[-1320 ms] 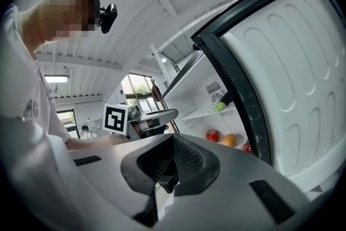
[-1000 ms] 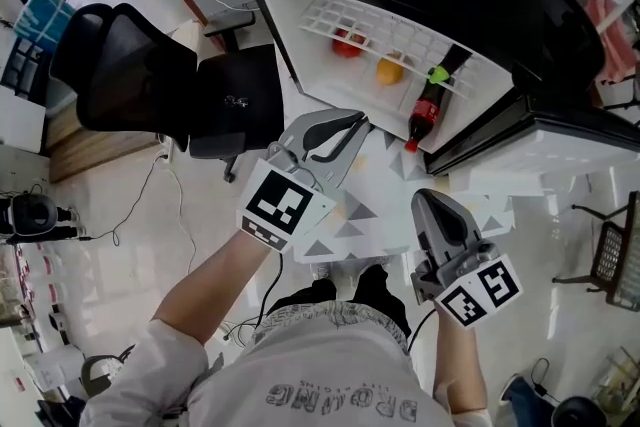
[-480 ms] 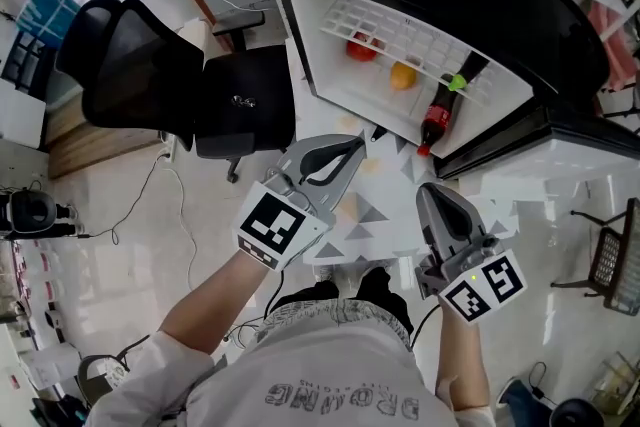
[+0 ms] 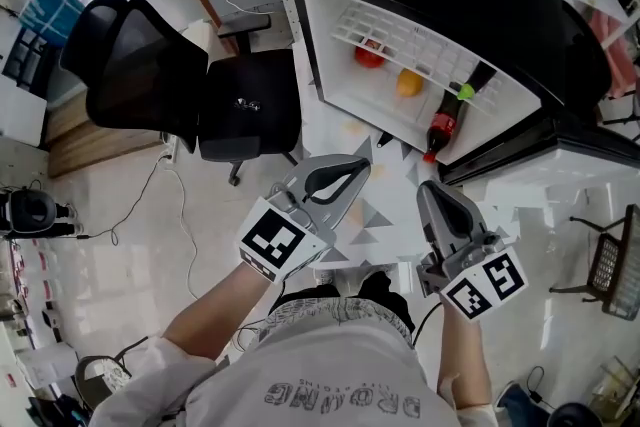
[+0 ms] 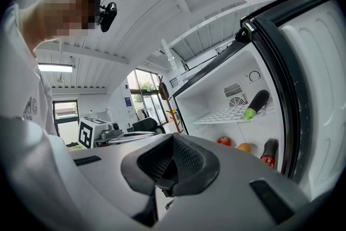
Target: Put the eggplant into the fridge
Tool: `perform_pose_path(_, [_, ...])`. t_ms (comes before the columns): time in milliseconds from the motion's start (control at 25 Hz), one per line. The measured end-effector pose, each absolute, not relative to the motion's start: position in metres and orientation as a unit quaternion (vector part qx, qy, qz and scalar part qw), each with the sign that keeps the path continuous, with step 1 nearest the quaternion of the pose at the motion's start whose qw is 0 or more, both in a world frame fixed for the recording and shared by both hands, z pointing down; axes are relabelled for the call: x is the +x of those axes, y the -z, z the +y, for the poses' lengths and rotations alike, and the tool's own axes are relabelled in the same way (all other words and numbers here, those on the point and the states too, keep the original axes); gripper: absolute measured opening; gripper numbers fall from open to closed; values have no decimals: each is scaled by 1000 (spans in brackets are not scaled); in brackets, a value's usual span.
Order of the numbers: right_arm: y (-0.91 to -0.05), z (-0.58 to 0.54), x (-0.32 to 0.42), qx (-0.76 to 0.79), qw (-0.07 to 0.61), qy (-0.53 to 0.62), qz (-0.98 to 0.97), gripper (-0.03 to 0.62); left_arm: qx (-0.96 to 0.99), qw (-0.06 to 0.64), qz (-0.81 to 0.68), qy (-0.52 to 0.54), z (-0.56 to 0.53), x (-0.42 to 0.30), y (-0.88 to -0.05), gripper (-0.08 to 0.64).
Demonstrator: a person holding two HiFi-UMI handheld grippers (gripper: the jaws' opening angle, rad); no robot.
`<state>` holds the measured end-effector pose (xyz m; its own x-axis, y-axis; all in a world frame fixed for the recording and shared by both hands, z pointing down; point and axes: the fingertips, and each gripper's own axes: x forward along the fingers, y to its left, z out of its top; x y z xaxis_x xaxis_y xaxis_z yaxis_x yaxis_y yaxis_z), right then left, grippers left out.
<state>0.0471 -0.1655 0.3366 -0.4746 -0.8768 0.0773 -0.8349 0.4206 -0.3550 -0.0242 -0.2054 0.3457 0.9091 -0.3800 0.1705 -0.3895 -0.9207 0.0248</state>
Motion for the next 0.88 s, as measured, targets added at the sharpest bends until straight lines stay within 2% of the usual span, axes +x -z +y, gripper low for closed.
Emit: perform_pose_path(880, [-332,-170,46,-500,49,165,849,2,977,31,-200,-69,-208,-26,-341,6])
